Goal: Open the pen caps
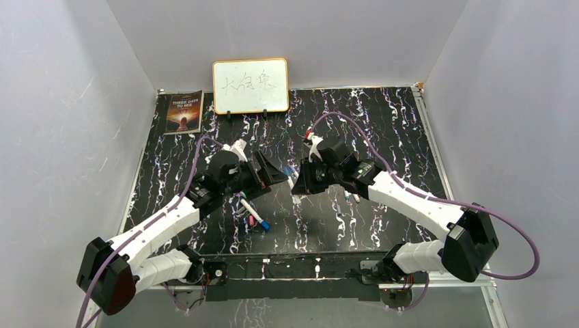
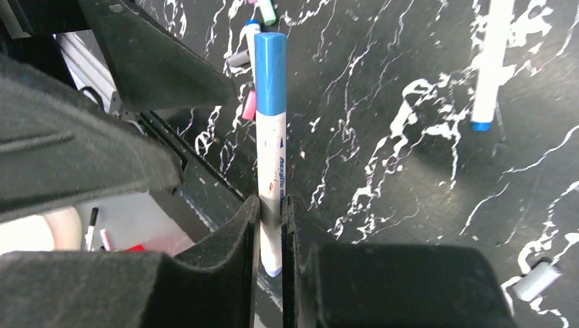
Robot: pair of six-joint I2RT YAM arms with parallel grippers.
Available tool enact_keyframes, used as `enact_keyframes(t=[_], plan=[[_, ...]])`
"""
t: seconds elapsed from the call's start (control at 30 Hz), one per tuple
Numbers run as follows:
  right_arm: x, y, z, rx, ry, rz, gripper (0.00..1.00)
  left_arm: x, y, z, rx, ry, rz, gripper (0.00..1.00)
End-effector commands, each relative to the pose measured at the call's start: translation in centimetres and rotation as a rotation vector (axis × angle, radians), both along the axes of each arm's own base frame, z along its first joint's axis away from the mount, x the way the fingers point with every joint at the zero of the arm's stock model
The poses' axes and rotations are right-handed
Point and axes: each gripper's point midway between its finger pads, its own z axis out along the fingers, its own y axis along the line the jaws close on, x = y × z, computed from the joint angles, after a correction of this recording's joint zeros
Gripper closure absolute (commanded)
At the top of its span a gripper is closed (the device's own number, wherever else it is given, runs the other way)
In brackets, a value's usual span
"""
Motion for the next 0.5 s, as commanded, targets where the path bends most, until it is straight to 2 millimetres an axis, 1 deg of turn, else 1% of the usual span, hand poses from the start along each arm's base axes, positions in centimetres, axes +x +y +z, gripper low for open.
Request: enact_keyframes(t=[0.0, 0.17, 0.4, 0.43, 0.47], plan=[[-0.8, 1.7, 2.7, 0.111, -0.033, 0.007, 1.0, 0.5, -1.8, 1.5, -0.088, -0.054, 0.046, 0.01], [-1.6, 2.0, 3.0, 0.128, -0.033, 0.015, 1.0, 0.3, -2.5, 0.8, -0.065, -0.045, 0.037, 0.02], [-2.2, 2.2, 3.2, 0.132, -0.035, 0.032, 1.0, 0.6, -2.6, 0.2, -0.038, -0.043, 0.056, 0.02], [-2.2, 2.2, 3.3, 0.131, -0.037, 0.032, 1.0, 0.7, -2.6, 0.2, -0.035, -0.043, 0.06, 0.02], [-2.3, 2.2, 3.2, 0.131, -0.036, 0.032, 1.0, 0.7, -2.6, 0.2, -0.034, -0.045, 0.062, 0.05]])
